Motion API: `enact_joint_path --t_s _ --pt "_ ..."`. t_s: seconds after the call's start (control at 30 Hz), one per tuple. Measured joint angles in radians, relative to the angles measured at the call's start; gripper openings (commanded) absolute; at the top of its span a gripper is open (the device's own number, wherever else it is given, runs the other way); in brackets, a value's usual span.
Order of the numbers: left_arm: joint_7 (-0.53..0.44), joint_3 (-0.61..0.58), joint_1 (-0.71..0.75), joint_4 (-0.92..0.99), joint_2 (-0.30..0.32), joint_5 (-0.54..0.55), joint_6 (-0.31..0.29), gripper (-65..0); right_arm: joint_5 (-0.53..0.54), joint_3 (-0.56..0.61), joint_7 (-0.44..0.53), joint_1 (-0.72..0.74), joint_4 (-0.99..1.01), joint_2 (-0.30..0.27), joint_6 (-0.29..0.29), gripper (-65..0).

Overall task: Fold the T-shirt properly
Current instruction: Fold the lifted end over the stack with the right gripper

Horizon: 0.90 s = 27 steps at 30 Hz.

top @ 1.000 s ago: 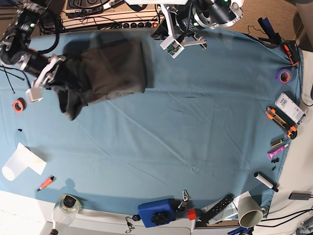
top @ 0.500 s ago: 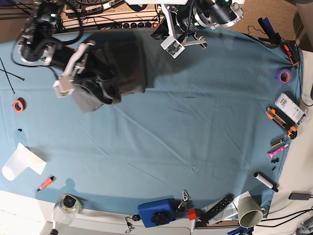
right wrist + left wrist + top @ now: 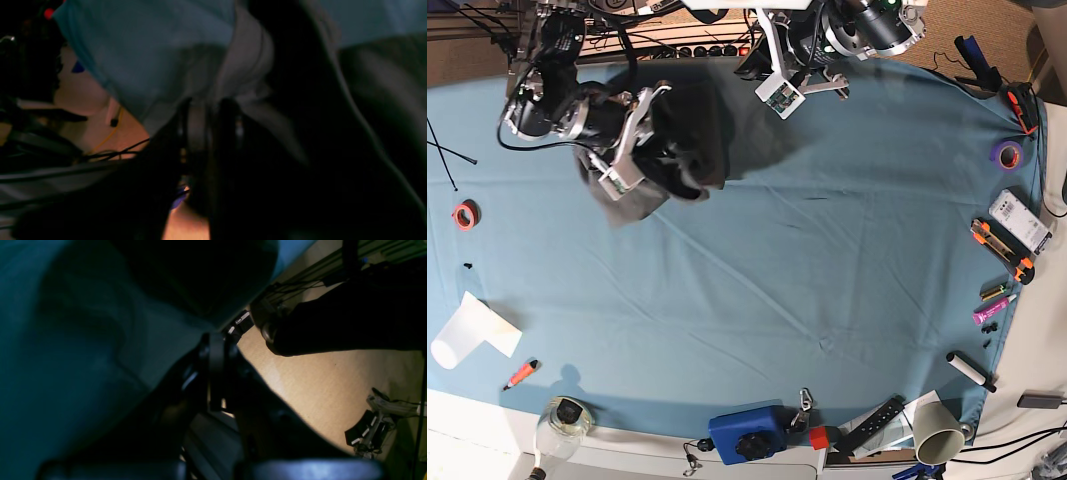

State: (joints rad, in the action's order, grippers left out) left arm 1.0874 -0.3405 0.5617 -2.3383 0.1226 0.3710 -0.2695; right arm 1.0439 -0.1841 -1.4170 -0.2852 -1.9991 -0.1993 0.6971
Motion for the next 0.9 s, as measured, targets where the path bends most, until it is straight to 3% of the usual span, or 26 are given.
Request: enact_joint_path --t_s 0.13,0.4,0.53,0.7,0.9 --pt "0.000 0.000 0.000 0.000 0.000 0.000 0.000 -65.0 -0.078 0.043 0.000 0.000 0.000 0.000 0.000 -49.1" --pt "-0.010 0.002 0.011 0.000 -0.001 0.000 0.004 -65.0 0.124 0.061 0.030 0.073 0.001 0.000 0.000 -49.1" --pt "-0.015 0.002 0.023 0.000 -0.001 0.000 0.011 -65.0 0.116 0.044 0.024 0.100 0.001 0.040 0.000 -49.2" --pt "-0.024 0.003 0.028 0.000 -0.001 0.000 0.012 -65.0 0.122 -0.088 0.027 0.140 0.001 0.106 0.000 -49.3" --pt "-0.039 0.003 0.036 0.000 -0.001 -0.006 0.012 -65.0 0.087 -0.354 0.025 0.155 0.000 0.114 0.000 -49.3"
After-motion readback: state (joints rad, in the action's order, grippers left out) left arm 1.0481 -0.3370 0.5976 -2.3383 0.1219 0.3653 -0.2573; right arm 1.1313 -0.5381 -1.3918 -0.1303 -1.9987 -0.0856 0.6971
